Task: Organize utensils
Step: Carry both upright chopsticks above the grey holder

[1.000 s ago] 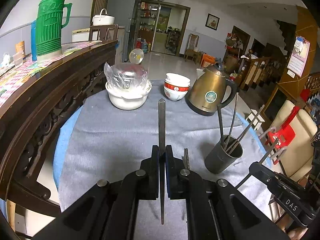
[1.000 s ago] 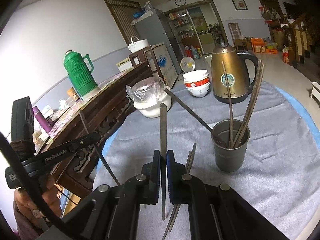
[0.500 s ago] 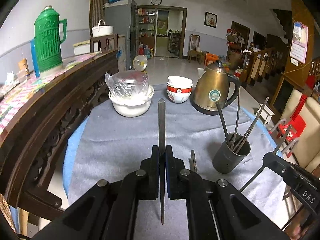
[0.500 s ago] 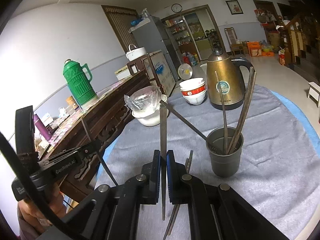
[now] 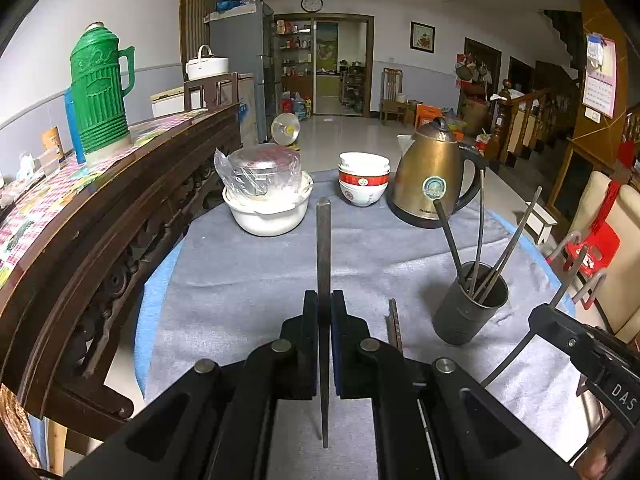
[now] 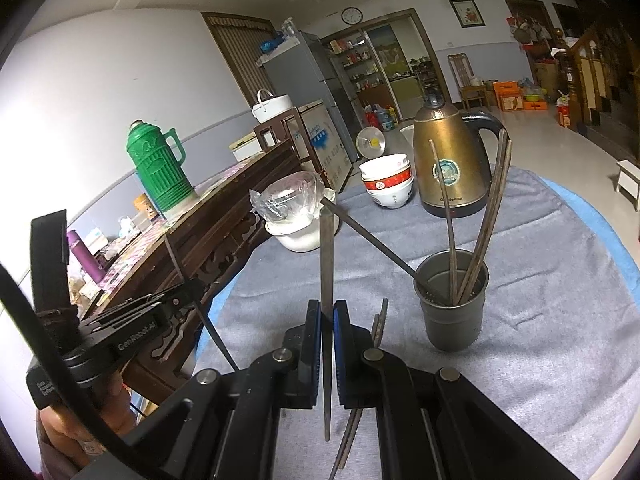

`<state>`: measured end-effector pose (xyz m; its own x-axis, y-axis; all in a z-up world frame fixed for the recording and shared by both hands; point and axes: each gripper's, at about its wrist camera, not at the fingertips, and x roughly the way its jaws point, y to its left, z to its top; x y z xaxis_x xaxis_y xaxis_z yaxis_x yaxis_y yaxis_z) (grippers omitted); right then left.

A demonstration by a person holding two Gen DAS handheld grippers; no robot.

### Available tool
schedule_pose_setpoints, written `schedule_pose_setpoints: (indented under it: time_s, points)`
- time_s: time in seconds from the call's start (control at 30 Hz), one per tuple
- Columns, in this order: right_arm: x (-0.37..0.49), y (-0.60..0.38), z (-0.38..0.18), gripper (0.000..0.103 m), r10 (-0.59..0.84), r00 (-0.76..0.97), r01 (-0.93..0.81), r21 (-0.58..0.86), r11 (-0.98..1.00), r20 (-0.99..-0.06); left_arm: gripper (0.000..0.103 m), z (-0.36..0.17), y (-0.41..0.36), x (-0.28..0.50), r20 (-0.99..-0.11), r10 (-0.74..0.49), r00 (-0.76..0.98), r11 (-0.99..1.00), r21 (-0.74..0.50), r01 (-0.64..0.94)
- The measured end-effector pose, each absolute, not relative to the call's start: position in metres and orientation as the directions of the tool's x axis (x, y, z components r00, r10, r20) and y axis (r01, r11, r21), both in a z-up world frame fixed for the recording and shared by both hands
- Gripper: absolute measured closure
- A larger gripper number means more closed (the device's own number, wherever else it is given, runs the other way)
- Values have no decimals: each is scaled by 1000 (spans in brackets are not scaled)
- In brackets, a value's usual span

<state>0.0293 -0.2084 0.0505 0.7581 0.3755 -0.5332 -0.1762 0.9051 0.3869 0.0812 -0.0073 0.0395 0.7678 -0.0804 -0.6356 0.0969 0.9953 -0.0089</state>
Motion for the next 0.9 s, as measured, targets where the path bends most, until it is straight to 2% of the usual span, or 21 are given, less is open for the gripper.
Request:
schedule_pose_setpoints:
  time_s: [0.4,0.6,0.8,0.9]
  points:
    - [29,-212,50,97,376,762,-172,395,902,-527,97,34,-8,83,-654,-88,751,994,-11,107]
    - [33,-213,43,97,386,745,-165,410,897,-544,97,23,4,91,-694,-157,702,988,-102,119]
    - [33,-218,43,97,377,752,-146,422,895,-540,97,22,16,95,-693,-213,689,976,-184,117]
    - [30,-221,48,97,364,768,-138,417,898,-528,97,25,14,93,-684,-215,697,975,-184,120]
